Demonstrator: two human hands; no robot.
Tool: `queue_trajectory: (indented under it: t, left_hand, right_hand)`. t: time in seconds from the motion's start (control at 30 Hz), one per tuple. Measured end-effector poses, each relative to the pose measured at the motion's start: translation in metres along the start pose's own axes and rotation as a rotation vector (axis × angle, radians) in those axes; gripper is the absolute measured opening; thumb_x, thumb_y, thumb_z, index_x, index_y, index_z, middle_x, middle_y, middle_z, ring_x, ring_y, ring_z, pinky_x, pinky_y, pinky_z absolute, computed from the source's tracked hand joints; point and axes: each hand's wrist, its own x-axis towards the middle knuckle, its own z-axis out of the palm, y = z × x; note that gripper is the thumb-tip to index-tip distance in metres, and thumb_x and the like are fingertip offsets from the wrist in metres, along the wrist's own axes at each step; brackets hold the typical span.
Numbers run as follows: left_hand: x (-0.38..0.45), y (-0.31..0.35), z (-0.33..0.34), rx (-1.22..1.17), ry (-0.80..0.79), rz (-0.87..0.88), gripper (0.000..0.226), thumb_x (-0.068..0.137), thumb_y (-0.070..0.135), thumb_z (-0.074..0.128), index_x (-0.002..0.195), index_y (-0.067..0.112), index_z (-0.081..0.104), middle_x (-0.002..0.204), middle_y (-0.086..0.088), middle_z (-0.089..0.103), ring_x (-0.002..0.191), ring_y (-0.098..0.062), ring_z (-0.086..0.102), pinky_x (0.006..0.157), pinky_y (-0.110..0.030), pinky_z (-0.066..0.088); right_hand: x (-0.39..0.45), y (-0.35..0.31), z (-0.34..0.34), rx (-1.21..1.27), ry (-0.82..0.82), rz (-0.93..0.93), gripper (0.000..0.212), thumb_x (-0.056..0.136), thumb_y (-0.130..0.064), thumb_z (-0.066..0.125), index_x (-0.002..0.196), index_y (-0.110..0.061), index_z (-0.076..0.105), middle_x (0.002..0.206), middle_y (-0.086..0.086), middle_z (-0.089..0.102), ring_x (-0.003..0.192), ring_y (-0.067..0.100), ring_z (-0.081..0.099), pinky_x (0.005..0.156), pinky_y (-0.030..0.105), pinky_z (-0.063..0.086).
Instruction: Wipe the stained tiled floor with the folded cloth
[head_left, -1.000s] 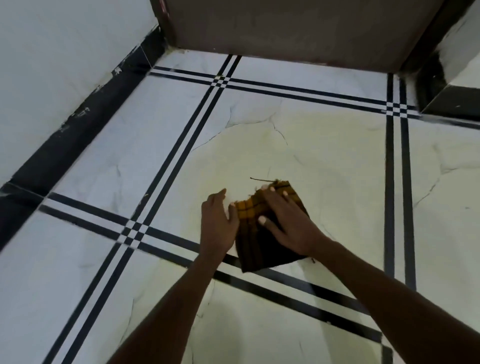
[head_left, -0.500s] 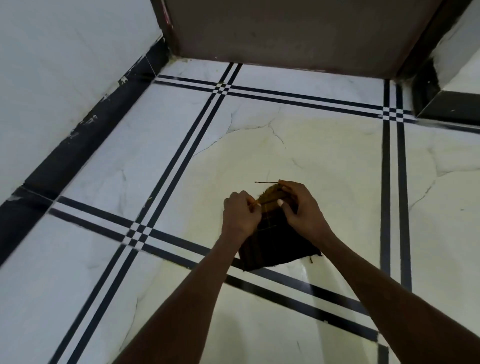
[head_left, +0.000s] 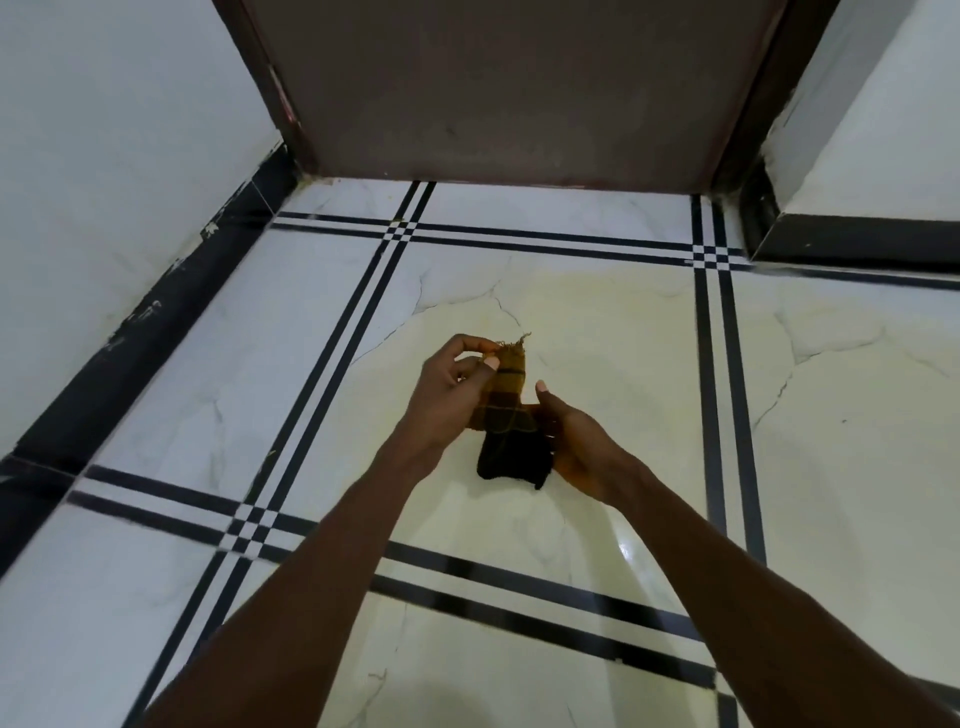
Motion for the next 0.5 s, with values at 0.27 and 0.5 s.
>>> queue_trajectory:
  t: [0.27, 0.5]
  left_hand:
    - [0.020, 0.010, -0.034, 0.171, 0.165, 0.017, 0.019, 0.104, 0.023, 0.059, 0.122, 0.021, 0.063, 0.112, 0.004, 0.070, 0.110, -0.016, 0.067, 0.095, -0.035, 0.056]
    - [-0.013, 0.017, -0.011, 0.453, 0.241, 0.246, 0.025, 0.101, 0.034, 0.062, 0.121, 0.019, 0.061, 0.119, 0.005, 0.063, 0.111, -0.013, 0.060, 0.087, -0.017, 0.049]
  right_hand:
    - [-0.028, -0.027, -0.002, 0.278, -0.081, -0.084, 0.034, 0.101, -0.022, 0.065, 0.132, -0.012, 0.070, 0.129, 0.010, 0.074, 0.128, 0.029, 0.063, 0.104, 0.039, 0.053]
    - [-0.055, -0.062, 0.028, 0.199, 0.007, -0.209, 0.036, 0.095, -0.025, 0.073, 0.129, -0.017, 0.069, 0.120, 0.010, 0.078, 0.114, 0.028, 0.073, 0.098, 0.043, 0.059]
